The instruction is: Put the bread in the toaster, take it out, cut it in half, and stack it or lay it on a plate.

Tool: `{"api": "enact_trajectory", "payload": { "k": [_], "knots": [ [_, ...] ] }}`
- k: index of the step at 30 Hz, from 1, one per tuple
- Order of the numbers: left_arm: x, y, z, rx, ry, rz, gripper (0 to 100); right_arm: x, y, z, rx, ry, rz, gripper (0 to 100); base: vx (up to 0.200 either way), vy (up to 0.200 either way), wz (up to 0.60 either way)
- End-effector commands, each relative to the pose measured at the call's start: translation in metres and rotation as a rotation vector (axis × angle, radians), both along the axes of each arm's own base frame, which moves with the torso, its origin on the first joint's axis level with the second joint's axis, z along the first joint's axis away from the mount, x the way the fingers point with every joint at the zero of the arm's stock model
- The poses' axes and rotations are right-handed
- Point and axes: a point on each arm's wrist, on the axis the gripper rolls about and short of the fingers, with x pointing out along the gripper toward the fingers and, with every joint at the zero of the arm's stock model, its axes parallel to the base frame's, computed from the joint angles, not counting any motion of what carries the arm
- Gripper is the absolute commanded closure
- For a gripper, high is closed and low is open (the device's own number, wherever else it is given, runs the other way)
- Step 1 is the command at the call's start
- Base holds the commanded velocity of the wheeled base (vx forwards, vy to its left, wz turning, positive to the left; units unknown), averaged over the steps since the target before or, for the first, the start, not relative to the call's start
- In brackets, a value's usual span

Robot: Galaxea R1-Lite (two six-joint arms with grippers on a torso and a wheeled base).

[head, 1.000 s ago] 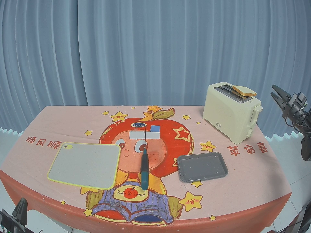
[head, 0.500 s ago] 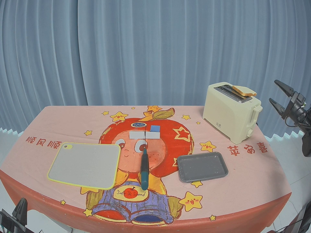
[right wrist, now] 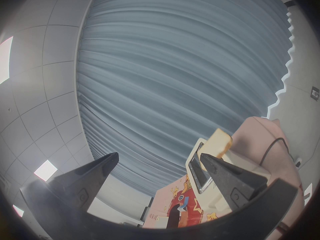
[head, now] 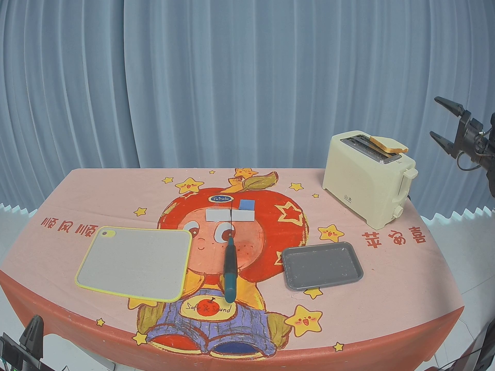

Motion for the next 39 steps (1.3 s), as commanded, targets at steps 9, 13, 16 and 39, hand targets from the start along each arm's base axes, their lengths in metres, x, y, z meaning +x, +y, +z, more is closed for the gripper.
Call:
{"api": "enact_trajectory", "payload": {
  "k": [9, 13, 16, 39],
  "knots": [
    [0.000, 0.000, -0.005, 0.000, 0.002, 0.000, 100, 0.069, -0.028, -0.017, 0.039, 0.121, -0.017, 0, 0.000, 0.000, 0.00],
    [0.000, 0.000, -0.005, 0.000, 0.001, 0.000, 100, 0.077, -0.026, -0.032, 0.043, 0.151, -0.007, 0, 0.000, 0.000, 0.00],
    [0.000, 0.000, -0.005, 0.000, 0.001, 0.000, 100, 0.083, -0.026, -0.043, 0.045, 0.168, -0.003, 0, 0.000, 0.000, 0.00],
    [0.000, 0.000, -0.005, 0.000, 0.002, 0.000, 100, 0.111, -0.007, -0.093, 0.028, 0.237, -0.002, 0, 0.000, 0.000, 0.00]
  ]
}}
